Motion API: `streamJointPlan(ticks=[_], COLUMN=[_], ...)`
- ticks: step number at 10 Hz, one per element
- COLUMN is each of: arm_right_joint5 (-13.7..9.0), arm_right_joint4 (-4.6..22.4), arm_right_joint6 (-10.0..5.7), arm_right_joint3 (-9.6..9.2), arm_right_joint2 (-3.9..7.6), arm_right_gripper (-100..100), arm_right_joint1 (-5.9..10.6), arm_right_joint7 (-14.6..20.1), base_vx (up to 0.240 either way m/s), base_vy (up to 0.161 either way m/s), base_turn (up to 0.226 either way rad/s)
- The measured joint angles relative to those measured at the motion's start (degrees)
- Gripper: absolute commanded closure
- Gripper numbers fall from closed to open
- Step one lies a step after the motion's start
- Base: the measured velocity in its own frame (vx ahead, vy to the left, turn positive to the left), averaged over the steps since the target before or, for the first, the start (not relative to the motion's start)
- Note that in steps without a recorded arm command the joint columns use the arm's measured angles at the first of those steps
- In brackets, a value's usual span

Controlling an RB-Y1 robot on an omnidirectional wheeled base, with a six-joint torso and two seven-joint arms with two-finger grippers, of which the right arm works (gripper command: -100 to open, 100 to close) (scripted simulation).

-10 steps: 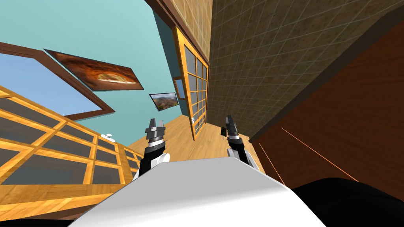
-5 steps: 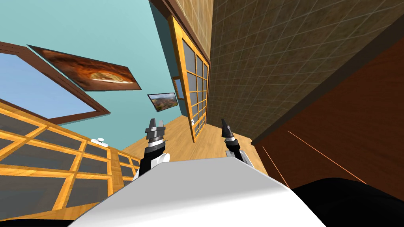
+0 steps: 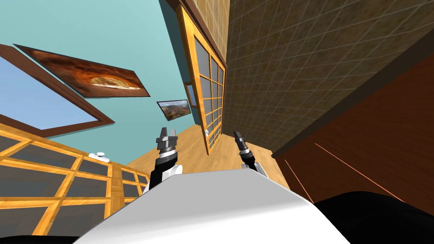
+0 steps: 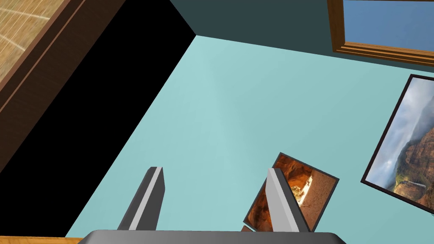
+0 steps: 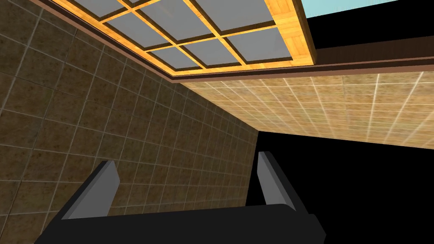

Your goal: Push the door open

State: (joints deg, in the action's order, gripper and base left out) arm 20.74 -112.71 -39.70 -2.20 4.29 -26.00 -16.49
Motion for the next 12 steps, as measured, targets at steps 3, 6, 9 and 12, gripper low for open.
streamJointPlan(ticks=[3,6,9,12], arm_right_joint5=[3.11,6.33,9.65,13.01], arm_right_joint4=[4.03,7.62,11.03,14.76], arm_right_joint6=[-2.38,-4.57,-6.74,-8.54], arm_right_joint3=[-0.74,-1.61,-2.56,-3.48], arm_right_joint2=[0.28,0.52,0.73,0.81], arm_right_gripper=[-100,-100,-100,-100], arm_right_joint1=[0.28,0.35,0.28,0.69], arm_right_joint7=[-2.92,-5.85,-8.82,-11.76], base_vx=[0.104,0.098,0.094,0.103], base_vy=[0.006,-0.007,0.001,0.006], base_turn=[0.002,0.003,0.003,0.003])
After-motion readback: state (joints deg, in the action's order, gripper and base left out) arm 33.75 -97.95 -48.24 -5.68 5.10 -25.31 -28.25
